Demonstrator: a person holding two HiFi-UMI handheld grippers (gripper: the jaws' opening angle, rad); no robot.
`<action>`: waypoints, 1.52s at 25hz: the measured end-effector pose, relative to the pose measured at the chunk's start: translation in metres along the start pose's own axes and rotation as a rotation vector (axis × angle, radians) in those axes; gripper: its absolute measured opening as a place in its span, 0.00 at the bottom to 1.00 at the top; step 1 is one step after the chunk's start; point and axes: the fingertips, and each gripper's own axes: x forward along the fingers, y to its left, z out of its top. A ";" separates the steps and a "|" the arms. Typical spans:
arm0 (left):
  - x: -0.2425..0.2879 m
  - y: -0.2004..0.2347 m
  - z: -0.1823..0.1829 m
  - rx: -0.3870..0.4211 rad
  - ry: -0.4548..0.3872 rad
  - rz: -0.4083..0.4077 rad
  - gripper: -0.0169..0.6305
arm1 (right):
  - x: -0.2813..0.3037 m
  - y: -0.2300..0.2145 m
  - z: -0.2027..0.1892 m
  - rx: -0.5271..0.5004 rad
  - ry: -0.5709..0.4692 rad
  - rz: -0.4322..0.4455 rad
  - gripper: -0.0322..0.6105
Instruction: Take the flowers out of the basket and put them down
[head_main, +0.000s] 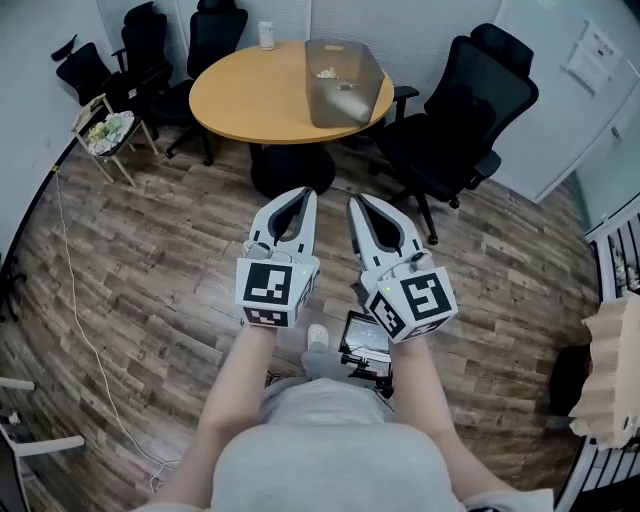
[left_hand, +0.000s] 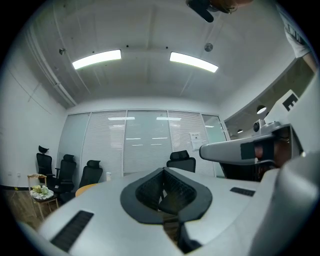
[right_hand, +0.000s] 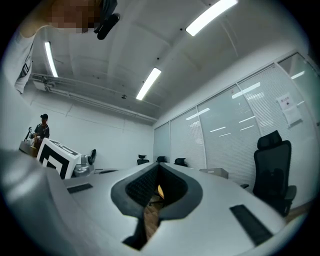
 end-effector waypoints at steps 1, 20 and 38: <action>0.010 0.003 -0.002 -0.005 0.002 0.002 0.03 | 0.008 -0.006 -0.002 -0.013 0.008 0.008 0.09; 0.150 0.076 -0.027 0.011 0.018 0.036 0.03 | 0.142 -0.095 -0.038 -0.089 0.050 0.071 0.09; 0.257 0.154 -0.062 -0.005 0.028 -0.033 0.03 | 0.256 -0.156 -0.079 -0.082 0.100 -0.008 0.09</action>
